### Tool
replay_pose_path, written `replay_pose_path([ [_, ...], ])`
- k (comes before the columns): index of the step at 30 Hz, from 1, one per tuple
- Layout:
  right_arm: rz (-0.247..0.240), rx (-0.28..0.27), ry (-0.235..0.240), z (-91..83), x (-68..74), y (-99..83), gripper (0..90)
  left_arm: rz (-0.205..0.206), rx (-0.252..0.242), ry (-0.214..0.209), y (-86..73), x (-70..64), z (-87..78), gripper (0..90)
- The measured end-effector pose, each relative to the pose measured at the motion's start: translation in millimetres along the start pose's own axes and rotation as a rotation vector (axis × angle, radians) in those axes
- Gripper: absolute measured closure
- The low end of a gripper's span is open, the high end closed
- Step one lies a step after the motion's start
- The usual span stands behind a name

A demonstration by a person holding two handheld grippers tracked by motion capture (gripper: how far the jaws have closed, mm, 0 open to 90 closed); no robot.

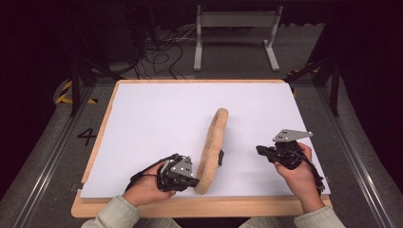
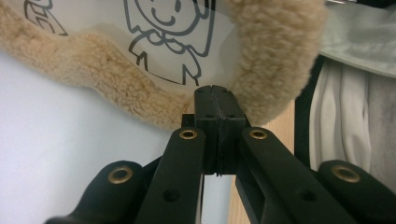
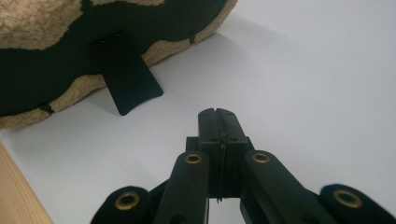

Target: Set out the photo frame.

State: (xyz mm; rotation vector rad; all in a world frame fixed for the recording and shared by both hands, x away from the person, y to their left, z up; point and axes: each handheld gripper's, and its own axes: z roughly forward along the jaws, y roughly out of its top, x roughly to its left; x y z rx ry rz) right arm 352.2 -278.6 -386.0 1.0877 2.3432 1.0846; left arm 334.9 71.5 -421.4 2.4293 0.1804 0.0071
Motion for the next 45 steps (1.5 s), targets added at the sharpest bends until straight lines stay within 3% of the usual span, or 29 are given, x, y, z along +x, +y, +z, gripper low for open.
replay_pose_path([
  [10, 0.015, -0.007, 0.002, -2.0, 0.0, -0.1, 90.0, -0.004, -0.028, -0.041, 8.9, -2.8, 13.0, 90.0],
  [20, -0.019, -0.04, 0.001, -4.3, 3.4, 2.6, 88.5, -0.005, -0.039, -0.026, 15.7, -2.8, 22.8, 90.0],
  [23, -0.024, -0.045, 0.003, -3.9, 3.9, 3.0, 86.3, -0.01, -0.044, -0.046, 18.4, -2.6, 26.8, 90.0],
  [30, -0.027, -0.045, 0.014, -2.9, 5.9, 3.7, 84.8, 0.014, -0.041, -0.049, 24.2, -6.8, 32.0, 90.0],
  [34, -0.024, -0.045, 0.023, -2.9, 7.2, 4.1, 82.2, 0.01, -0.044, -0.038, 23.9, -7.5, 31.3, 89.1],
  [39, -0.035, -0.05, 0.022, -3.7, 10.3, 6.9, 74.7, 0.005, -0.039, -0.024, 18.6, -6.1, 24.9, 80.5],
  [43, -0.016, -0.057, 0.038, -3.5, 13.3, 11.7, 67.8, -0.028, -0.059, 0.001, 10.5, -2.1, 14.9, 76.7],
  [45, -0.032, -0.086, 0.037, -2.4, 15.3, 13.4, 64.1, -0.045, -0.077, 0.015, 7.0, 0.9, 9.0, 75.0],
])
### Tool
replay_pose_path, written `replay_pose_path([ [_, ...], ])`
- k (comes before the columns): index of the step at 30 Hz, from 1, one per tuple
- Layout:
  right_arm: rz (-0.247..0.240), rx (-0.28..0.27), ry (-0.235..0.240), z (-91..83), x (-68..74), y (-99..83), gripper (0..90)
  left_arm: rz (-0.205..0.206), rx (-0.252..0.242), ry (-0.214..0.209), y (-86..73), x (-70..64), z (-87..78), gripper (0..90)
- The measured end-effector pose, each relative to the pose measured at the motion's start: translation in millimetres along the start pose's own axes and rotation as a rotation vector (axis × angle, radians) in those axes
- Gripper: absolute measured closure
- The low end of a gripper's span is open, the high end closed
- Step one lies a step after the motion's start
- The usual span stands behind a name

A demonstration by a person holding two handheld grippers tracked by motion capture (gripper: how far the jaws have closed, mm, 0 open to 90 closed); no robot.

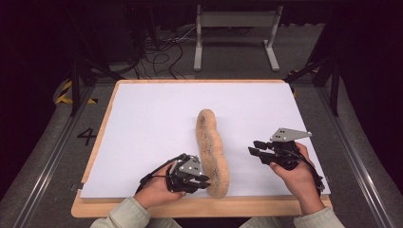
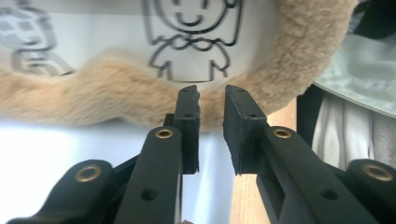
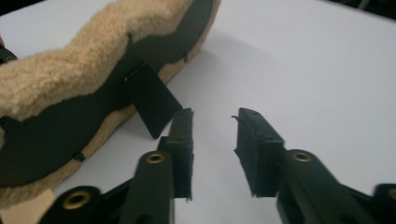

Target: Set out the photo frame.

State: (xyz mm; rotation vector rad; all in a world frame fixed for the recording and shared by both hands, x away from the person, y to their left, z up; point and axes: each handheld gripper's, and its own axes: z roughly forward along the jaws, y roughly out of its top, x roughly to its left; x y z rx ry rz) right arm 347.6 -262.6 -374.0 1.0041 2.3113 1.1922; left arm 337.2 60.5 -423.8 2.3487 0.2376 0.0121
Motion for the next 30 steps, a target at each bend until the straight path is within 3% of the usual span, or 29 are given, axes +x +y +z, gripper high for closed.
replay_pose_path([
  [2, 0.024, 0.014, 0.016, 0.8, 1.8, 2.4, 62.3, -0.018, -0.019, 0.016, -3.0, 2.9, -4.5, 73.7],
  [6, 0.038, -0.009, 0.043, 2.0, 5.7, 6.7, 58.1, -0.046, -0.041, 0.055, -9.1, 7.6, -10.8, 71.4],
  [13, 0.035, -0.002, 0.042, 2.9, 12.2, 16.2, 52.6, -0.115, -0.096, 0.123, -17.6, 17.2, -22.8, 67.4],
  [17, 0.021, 0.024, 0.035, 5.6, 16.1, 28.8, 44.2, -0.176, -0.119, 0.178, -25.7, 26.7, -31.1, 57.5],
  [21, 0.008, 0.022, 0.026, 7.6, 18.6, 42.4, 37.5, -0.206, -0.134, 0.198, -33.4, 33.9, -36.5, 52.2],
  [23, 0.02, 0.032, 0.039, 11.9, 21.1, 53.8, 35.2, -0.229, -0.138, 0.238, -40.7, 39.2, -41.4, 50.4],
  [26, 0.026, 0.042, 0.053, 15.8, 23.3, 60.1, 33.0, -0.248, -0.147, 0.259, -44.4, 42.5, -44.2, 48.3],
  [28, 0.042, 0.054, 0.049, 22.3, 27.3, 69.1, 28.3, -0.286, -0.165, 0.289, -48.9, 47.5, -47.7, 43.0],
  [30, 0.045, 0.058, 0.051, 24.8, 28.4, 72.2, 26.6, -0.301, -0.166, 0.29, -50.2, 49.0, -49.2, 42.4],
])
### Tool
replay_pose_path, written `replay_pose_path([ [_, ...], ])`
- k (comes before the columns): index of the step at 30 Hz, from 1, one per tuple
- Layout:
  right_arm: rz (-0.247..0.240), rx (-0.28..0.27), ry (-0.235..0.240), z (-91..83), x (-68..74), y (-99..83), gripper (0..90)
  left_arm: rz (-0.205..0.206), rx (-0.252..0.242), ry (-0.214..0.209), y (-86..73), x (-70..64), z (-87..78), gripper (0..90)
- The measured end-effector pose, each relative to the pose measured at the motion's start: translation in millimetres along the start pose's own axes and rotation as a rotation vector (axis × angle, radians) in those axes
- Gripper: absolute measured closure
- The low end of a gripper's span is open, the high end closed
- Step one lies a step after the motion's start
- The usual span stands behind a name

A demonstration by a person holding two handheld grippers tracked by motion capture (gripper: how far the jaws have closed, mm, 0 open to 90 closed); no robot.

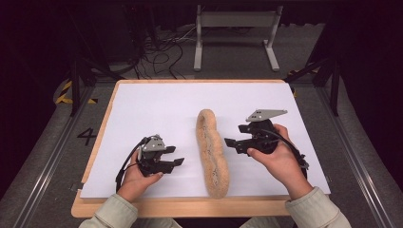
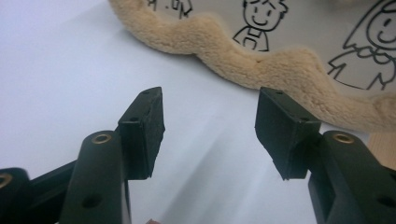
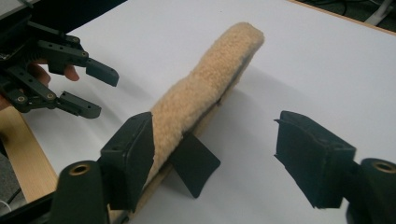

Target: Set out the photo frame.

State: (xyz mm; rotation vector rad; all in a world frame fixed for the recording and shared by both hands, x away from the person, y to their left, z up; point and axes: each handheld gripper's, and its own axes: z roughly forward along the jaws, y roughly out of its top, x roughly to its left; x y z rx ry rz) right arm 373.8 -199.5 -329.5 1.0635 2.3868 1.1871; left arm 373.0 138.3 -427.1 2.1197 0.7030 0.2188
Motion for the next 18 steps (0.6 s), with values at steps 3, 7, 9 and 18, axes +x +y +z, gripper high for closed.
replay_pose_path([
  [3, 0.018, 0.019, 0.017, 7.1, 3.1, 9.4, 24.0, -0.009, -0.009, 0.02, -0.6, 2.4, -2.9, 41.1],
  [7, 0.019, 0.059, 0.035, 17.0, 10.6, 19.2, 22.4, -0.018, -0.014, 0.033, -1.8, 5.5, -5.2, 40.8],
  [9, 0.019, 0.078, 0.03, 22.4, 13.5, 21.9, 22.8, -0.017, -0.014, 0.043, -3.0, 7.6, -6.6, 40.4],
  [18, 0.047, 0.188, 0.019, 49.4, 21.2, 27.8, 26.9, -0.039, -0.022, 0.07, -8.0, 12.8, -14.8, 40.4],
])
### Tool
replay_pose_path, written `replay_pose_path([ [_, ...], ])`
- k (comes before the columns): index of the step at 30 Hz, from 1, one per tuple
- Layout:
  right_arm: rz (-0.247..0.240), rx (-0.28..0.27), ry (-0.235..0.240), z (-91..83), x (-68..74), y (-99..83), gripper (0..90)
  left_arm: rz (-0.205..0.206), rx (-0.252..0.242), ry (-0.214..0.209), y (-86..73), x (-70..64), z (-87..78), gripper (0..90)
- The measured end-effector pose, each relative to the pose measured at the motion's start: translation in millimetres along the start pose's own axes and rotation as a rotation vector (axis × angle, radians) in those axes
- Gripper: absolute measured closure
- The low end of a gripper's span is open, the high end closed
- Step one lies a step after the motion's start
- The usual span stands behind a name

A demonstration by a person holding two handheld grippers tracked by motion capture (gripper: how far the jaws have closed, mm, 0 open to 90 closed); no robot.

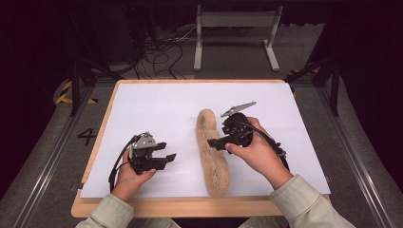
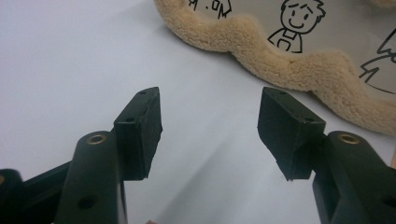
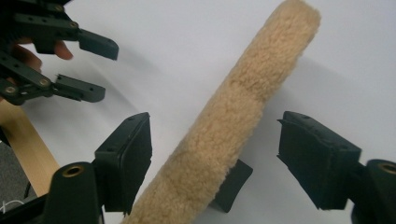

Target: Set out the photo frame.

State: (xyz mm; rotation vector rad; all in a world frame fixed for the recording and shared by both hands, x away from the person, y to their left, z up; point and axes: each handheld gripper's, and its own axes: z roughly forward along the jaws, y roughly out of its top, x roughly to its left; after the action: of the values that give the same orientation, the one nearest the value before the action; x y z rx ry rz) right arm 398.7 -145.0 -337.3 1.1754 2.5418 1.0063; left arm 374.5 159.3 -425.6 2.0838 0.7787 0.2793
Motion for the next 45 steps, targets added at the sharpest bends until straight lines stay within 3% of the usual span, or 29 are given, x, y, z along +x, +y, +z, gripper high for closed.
replay_pose_path([
  [7, 0.085, 0.037, -0.012, 13.2, 2.2, -0.2, 37.5, 0.009, 0.016, -0.004, -2.2, -0.4, -2.4, 40.8],
  [15, 0.188, 0.146, 0.001, 25.7, 3.2, 0.9, 48.6, 0.026, 0.022, -0.006, -1.7, -2.1, -0.2, 41.1],
  [22, 0.25, 0.158, -0.005, 27.8, 4.2, 0.4, 56.0, 0.041, 0.028, -0.015, -1.1, -3.9, 3.0, 41.1],
  [25, 0.306, 0.174, -0.02, 27.4, 5.4, 0.7, 58.8, 0.047, 0.027, -0.017, -0.8, -3.9, 3.5, 41.1],
  [38, 0.401, 0.205, -0.052, 27.3, 7.2, 4.5, 64.1, 0.047, 0.022, -0.014, -1.1, -4.0, 2.2, 41.6],
  [45, 0.386, 0.188, -0.035, 26.6, 4.1, 6.0, 65.8, 0.047, 0.018, -0.005, -1.2, -3.6, 1.7, 41.9],
])
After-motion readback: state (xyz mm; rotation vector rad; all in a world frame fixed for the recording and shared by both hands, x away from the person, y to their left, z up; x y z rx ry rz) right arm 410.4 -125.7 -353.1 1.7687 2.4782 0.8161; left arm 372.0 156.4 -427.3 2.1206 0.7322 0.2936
